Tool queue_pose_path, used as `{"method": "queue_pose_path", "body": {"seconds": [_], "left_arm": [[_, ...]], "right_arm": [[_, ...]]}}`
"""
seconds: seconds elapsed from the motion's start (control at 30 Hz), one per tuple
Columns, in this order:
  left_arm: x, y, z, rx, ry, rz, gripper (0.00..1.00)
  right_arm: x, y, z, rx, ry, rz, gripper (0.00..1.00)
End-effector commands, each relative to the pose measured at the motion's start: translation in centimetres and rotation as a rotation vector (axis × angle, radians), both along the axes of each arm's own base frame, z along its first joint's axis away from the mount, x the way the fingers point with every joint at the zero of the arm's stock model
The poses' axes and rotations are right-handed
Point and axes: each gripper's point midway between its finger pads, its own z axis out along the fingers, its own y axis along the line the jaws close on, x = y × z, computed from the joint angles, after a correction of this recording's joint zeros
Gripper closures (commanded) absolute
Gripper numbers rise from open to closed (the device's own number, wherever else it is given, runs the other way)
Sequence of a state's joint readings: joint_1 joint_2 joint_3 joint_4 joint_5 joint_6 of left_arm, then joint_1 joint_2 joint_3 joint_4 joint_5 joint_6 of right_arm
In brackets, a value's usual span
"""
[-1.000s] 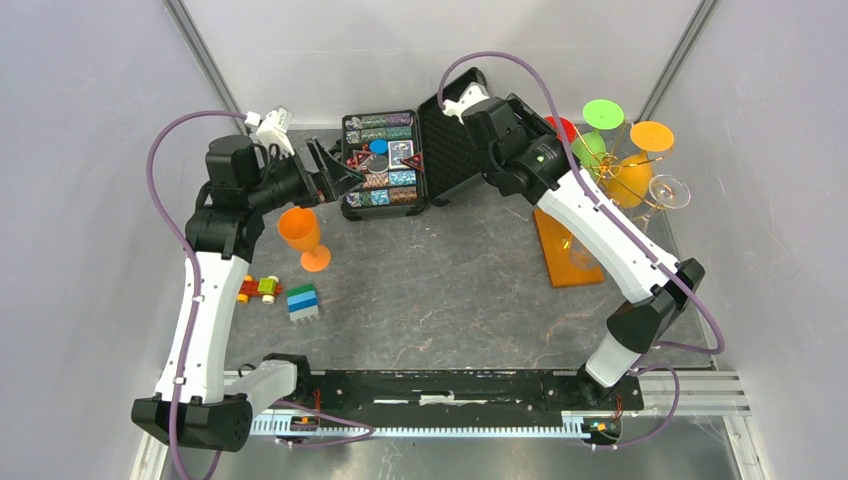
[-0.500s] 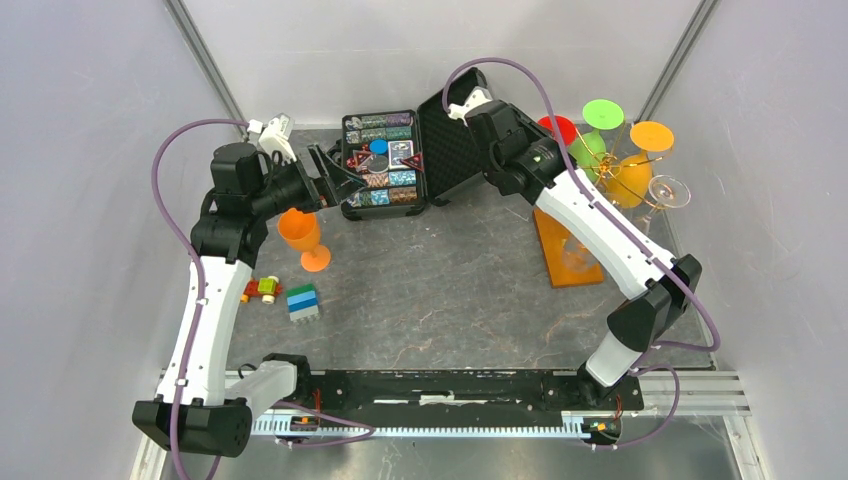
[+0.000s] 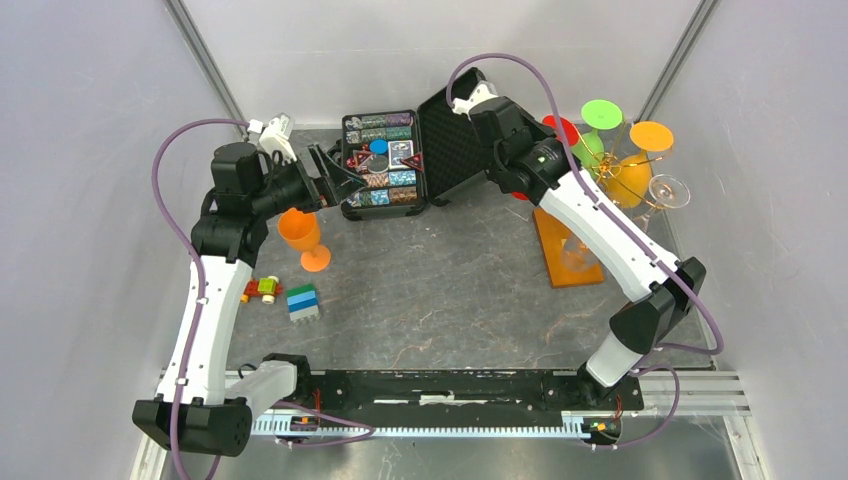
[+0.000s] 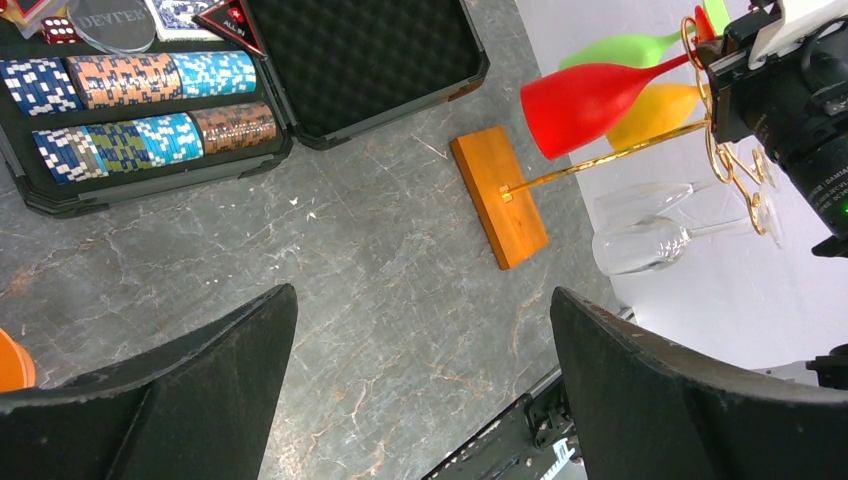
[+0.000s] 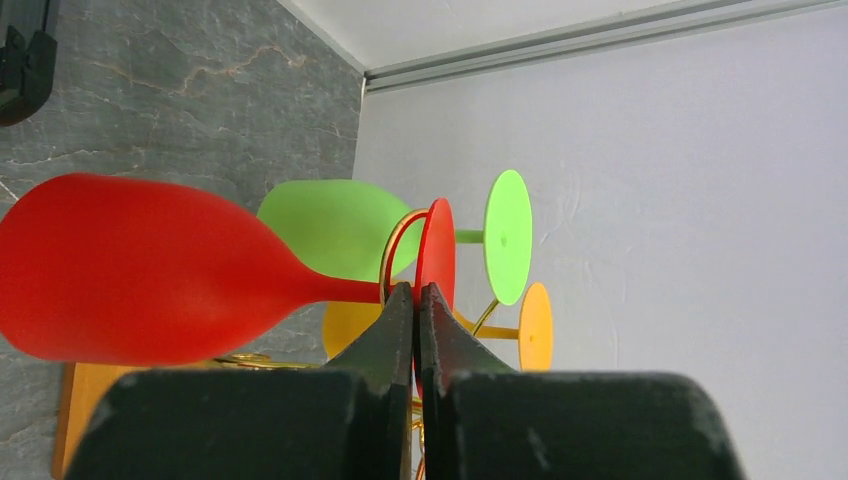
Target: Take the wine glass off the wine glass rack
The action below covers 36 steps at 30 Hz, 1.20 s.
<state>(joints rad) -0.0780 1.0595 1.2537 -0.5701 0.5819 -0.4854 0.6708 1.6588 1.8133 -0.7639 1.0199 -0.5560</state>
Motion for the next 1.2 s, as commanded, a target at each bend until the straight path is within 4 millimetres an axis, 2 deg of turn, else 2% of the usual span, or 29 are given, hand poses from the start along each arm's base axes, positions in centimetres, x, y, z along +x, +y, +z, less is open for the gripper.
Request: {"method": "queue_pose_path", "body": {"seconds": [0.0,0.17,0.47,0.73,1.17], "left_arm": [[0.3,-0.1,0.9,-0.012,-0.027,-0.004,0.00],[0.0,-0.2,1.4,-0.025,-0.026,-0.003,0.00],[-0.4,-0.2,1.9,-0.027,-0.033,-0.006,0.00],[-0.3,-0.4,2.0,-0.038,-0.029,-0.011,0.00],[-0.9,-0.8,3.4,-0.057,-0.098,-0.051,0.00]], "right_arm": [[-0.5,-0.3,1.0,0.045,-0.034,0.021,1.00],[-0.7,-1.3,2.6,0.010,-0.110,-0.020,1.00],[0.1,-1.0,4.6,0.002,-0.199,-0.013,1.00],[0.9,-0.8,4.5,-0.031,-0.213,-0.019,1.00],[0.5,-4.2,4.5,-0.028,-0.220,-0.090,1.00]]}}
